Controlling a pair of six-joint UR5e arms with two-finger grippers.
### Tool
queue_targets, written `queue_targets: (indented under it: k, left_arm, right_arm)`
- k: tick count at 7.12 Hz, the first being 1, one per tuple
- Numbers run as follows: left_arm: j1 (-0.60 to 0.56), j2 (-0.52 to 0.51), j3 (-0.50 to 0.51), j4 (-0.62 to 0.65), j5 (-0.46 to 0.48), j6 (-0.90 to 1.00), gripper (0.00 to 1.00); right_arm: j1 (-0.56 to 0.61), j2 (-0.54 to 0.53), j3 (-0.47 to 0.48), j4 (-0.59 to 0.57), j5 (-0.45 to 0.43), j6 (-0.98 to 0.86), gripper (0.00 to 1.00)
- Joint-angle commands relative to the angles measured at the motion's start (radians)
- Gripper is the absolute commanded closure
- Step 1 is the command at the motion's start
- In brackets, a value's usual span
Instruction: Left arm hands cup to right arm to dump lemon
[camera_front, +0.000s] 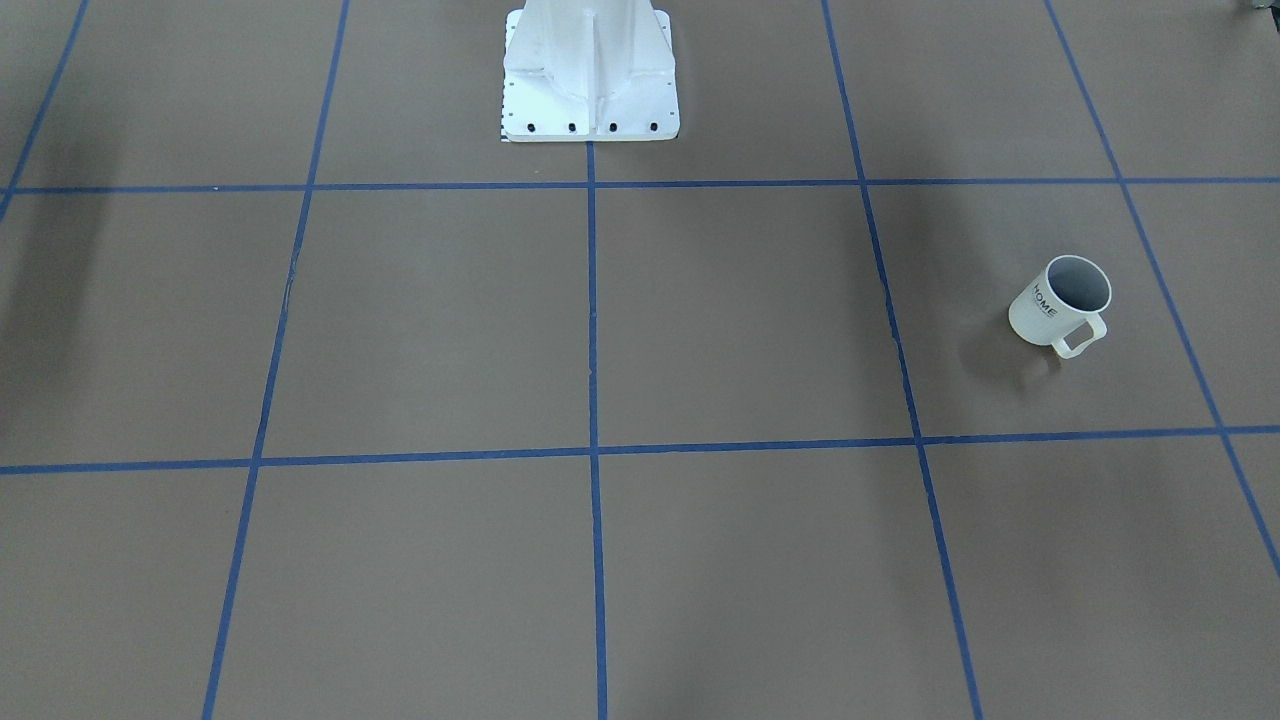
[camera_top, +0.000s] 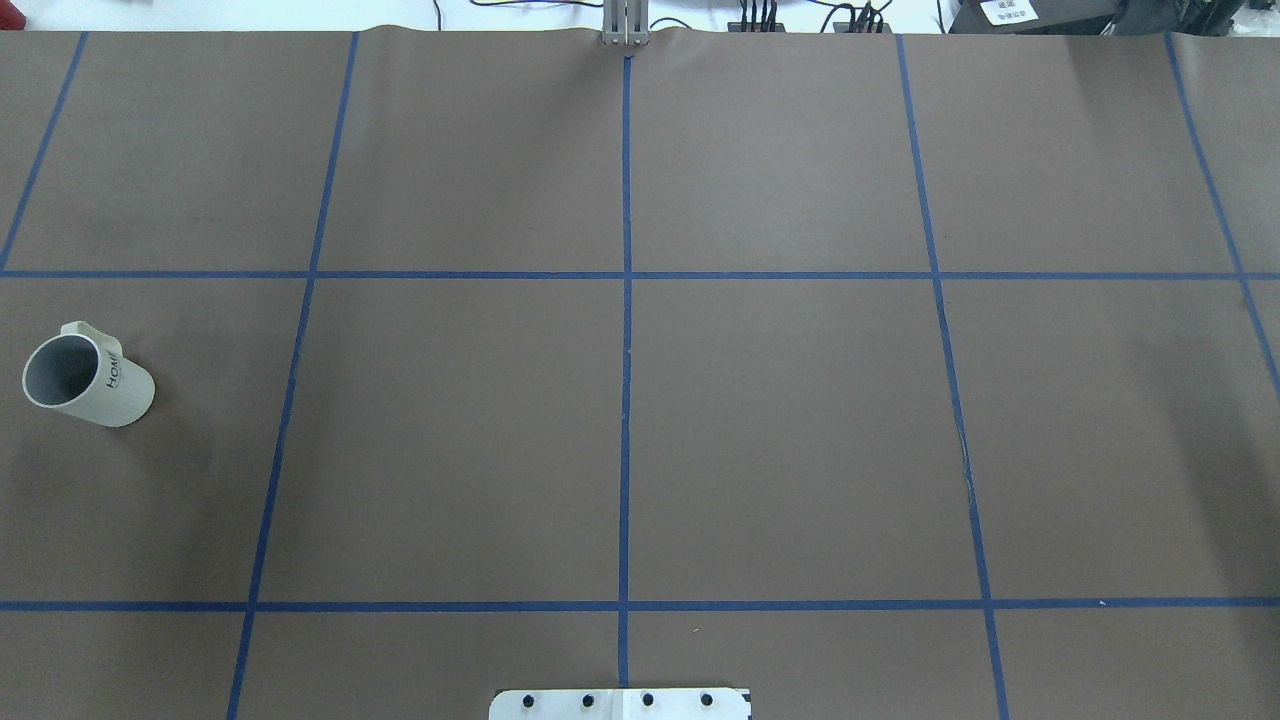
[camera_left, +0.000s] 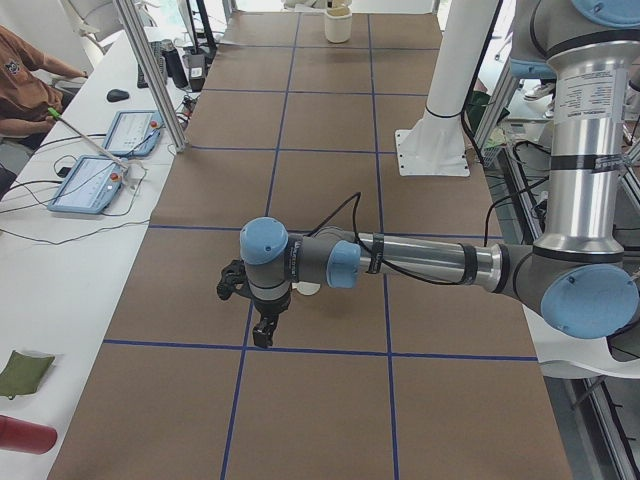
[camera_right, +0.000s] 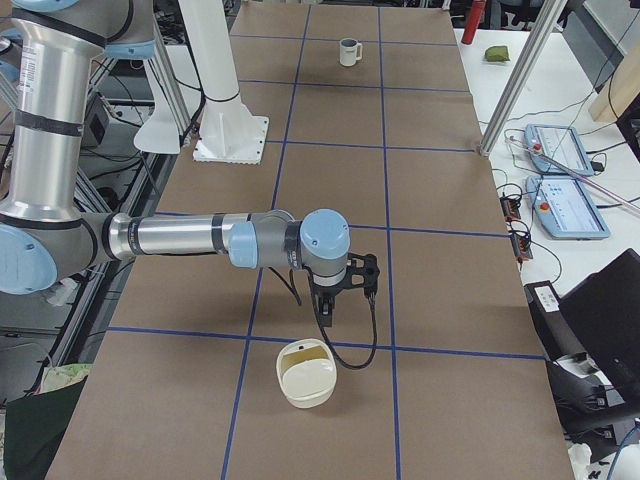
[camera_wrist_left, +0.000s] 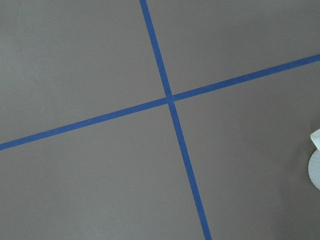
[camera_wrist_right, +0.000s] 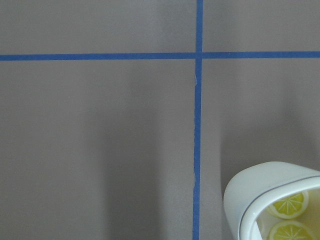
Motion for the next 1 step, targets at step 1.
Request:
queue_targets:
  k: [1]
  left_arm:
    - [0.002,0.000,0.002,0.001,0.003,-0.001,0.00]
  right_arm:
    - [0.000,0.002,0.000,0.000,0.002,0.001,0.00]
